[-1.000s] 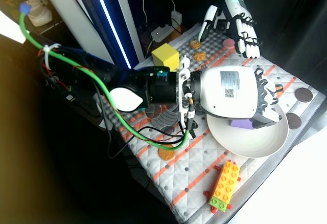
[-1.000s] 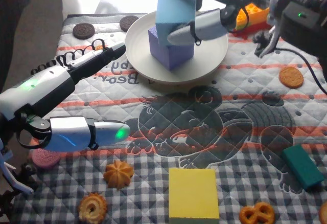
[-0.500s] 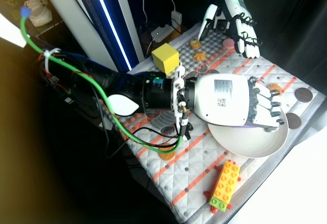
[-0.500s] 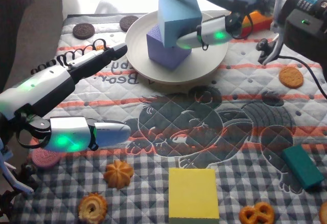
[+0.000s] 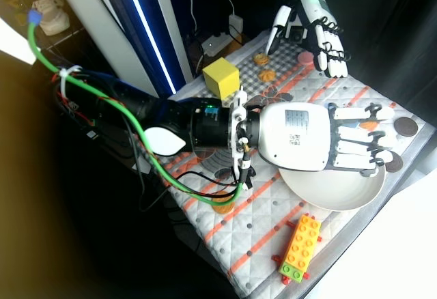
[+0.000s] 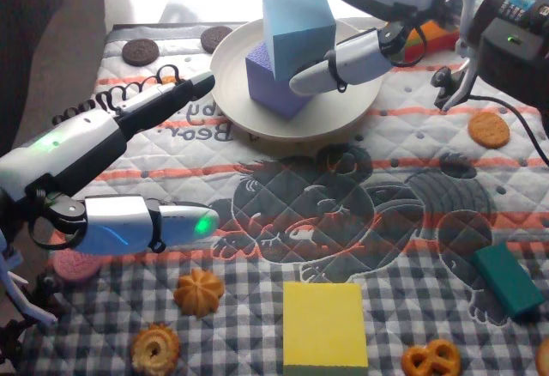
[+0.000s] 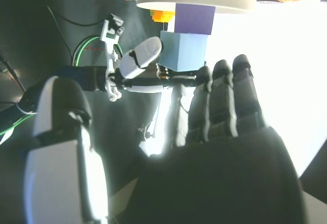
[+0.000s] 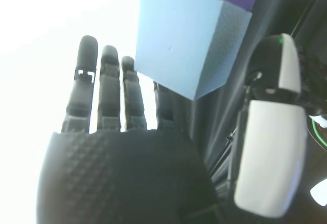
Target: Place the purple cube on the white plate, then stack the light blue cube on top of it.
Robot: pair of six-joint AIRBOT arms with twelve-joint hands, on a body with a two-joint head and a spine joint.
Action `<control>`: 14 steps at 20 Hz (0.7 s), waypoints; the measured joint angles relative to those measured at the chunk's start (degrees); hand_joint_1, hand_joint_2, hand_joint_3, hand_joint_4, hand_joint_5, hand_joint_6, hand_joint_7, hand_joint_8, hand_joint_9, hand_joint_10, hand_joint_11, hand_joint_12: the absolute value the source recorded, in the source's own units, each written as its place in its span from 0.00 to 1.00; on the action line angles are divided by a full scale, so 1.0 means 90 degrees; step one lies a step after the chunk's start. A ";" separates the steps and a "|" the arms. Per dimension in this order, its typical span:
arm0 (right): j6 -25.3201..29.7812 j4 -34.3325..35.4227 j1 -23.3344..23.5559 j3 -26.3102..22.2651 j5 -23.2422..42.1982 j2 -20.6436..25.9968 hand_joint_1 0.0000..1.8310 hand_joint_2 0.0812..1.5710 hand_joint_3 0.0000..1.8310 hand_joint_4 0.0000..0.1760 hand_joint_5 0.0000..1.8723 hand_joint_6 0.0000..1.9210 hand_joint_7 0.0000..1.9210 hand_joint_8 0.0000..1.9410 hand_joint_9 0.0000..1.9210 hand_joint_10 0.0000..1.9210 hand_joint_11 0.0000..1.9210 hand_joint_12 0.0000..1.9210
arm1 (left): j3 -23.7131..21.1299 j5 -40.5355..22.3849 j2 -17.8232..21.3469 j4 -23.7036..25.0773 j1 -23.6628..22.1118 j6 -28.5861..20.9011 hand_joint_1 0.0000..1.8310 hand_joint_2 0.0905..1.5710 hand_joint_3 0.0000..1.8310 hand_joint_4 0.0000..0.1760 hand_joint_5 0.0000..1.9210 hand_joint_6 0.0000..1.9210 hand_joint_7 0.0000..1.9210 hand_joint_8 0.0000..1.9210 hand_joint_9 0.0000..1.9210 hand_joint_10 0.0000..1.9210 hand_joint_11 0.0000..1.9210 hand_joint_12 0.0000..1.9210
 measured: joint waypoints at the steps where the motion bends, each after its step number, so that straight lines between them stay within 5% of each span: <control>1: 0.0005 -0.0010 0.0000 -0.0095 0.0087 0.0109 0.36 0.48 0.00 1.00 0.00 0.00 0.00 0.00 0.00 0.00 0.00 0.04 | 0.0000 -0.0005 0.0000 0.0005 -0.0007 0.0000 0.42 0.55 0.00 1.00 0.05 0.00 0.05 0.00 0.02 0.00 0.00 0.00; 2: 0.0002 -0.0019 -0.0002 -0.0272 0.0301 0.0335 0.36 0.47 0.00 1.00 0.00 0.00 0.00 0.00 0.00 0.00 0.00 0.01 | 0.0000 -0.0019 0.0000 -0.0012 -0.0007 0.0002 0.42 0.55 0.00 0.98 0.05 0.01 0.05 0.00 0.03 0.00 0.00 0.00; 3: 0.0002 0.0051 -0.0066 -0.0418 0.0583 0.0542 0.35 0.47 0.00 1.00 0.00 0.00 0.00 0.00 0.00 0.00 0.00 0.00 | 0.0000 -0.0051 0.0002 -0.0017 -0.0010 0.0000 0.40 0.56 0.00 0.83 0.04 0.00 0.05 0.00 0.02 0.00 0.00 0.00; 5: -0.0010 0.0352 -0.0364 -0.0789 0.1258 0.1027 0.34 0.47 0.00 1.00 0.00 0.00 0.00 0.00 0.00 0.00 0.00 0.00 | -0.0029 -0.0112 0.0049 0.0036 -0.0015 -0.0112 0.42 0.55 0.00 0.95 0.04 0.00 0.04 0.00 0.00 0.00 0.00 0.00; 6: -0.0163 0.0554 -0.0600 -0.1022 0.1530 0.1285 0.32 0.46 0.00 1.00 0.00 0.00 0.00 0.00 0.00 0.00 0.00 0.00 | -0.0029 -0.0097 0.0126 0.0206 -0.0012 -0.0367 0.41 0.55 0.00 0.84 0.04 0.00 0.03 0.00 0.00 0.00 0.00 0.00; 8: -0.0391 0.0925 -0.1112 -0.1491 0.2038 0.1734 0.34 0.47 0.00 1.00 0.00 0.00 0.00 0.00 0.00 0.00 0.00 0.00 | -0.0027 -0.0233 0.0296 0.0372 0.0019 -0.0801 0.43 0.54 0.00 0.99 0.03 0.00 0.02 0.00 0.00 0.00 0.00 0.00; 12: -0.0408 0.1460 -0.2431 -0.2232 0.3478 0.2387 0.37 0.47 0.00 1.00 0.00 0.00 0.00 0.00 0.00 0.00 0.00 0.00 | -0.0194 -0.0712 0.0658 0.0342 0.0301 -0.1078 0.40 0.54 0.00 0.98 0.00 0.00 0.00 0.00 0.00 0.00 0.00 0.00; 14: -0.0410 0.1773 -0.3429 -0.2718 0.4405 0.2815 0.34 0.50 0.01 1.00 0.00 0.00 0.00 0.00 0.00 0.00 0.00 0.00 | -0.0214 -0.1314 0.0794 0.0301 0.0597 -0.1812 0.41 0.53 0.00 0.99 0.00 0.00 0.00 0.00 0.00 0.00 0.00 0.00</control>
